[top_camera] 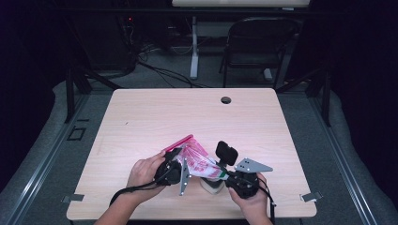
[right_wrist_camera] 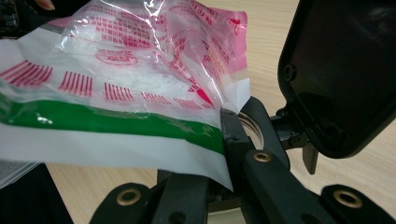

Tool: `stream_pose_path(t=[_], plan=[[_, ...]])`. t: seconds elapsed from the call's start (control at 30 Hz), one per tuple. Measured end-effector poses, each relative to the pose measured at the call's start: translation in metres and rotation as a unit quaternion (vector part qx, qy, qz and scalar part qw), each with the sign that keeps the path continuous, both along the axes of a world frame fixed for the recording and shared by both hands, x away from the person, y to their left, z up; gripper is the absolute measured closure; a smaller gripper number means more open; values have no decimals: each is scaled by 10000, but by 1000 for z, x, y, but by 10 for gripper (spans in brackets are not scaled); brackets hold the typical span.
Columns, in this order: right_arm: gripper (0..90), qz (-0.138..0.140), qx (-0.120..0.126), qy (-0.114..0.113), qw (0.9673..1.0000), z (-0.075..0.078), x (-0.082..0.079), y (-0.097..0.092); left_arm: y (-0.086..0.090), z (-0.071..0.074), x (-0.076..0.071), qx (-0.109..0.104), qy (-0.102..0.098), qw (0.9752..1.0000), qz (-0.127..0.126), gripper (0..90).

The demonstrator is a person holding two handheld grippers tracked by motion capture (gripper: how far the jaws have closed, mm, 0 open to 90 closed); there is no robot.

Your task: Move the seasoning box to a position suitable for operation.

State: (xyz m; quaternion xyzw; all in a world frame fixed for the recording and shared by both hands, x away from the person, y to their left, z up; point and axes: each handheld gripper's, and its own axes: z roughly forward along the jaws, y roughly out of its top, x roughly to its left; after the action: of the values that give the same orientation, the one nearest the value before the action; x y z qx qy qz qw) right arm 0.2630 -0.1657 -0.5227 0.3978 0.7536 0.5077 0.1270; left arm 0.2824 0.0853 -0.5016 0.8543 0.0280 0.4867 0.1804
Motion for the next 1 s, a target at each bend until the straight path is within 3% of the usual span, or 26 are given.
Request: stream_pose_path(t=[0.17, 0.27, 0.37, 0.73, 0.9, 1.0], plan=[[898, 12, -43, 3, 10000, 1, 1, 0, 3, -2, 2, -52, 98, 9999, 14, 762], [898, 4, -19, -7, 10000, 1, 1, 1, 5, -6, 3, -224, 248, 9994, 12, 761], [897, 11, -16, -31, 10000, 1, 1, 2, 6, -9, 5, -259, 374, 9990, 10, 761], [896, 29, -25, -46, 10000, 3, 2, 3, 9, -17, 10, -596, 770, 9952, 17, 762], [896, 17, -1, -45, 10000, 3, 3, 3, 10, -20, 11, -638, 823, 9946, 12, 762], [896, 34, -12, -59, 10000, 4, 3, 4, 11, -21, 13, -759, 965, 9924, 12, 762]])
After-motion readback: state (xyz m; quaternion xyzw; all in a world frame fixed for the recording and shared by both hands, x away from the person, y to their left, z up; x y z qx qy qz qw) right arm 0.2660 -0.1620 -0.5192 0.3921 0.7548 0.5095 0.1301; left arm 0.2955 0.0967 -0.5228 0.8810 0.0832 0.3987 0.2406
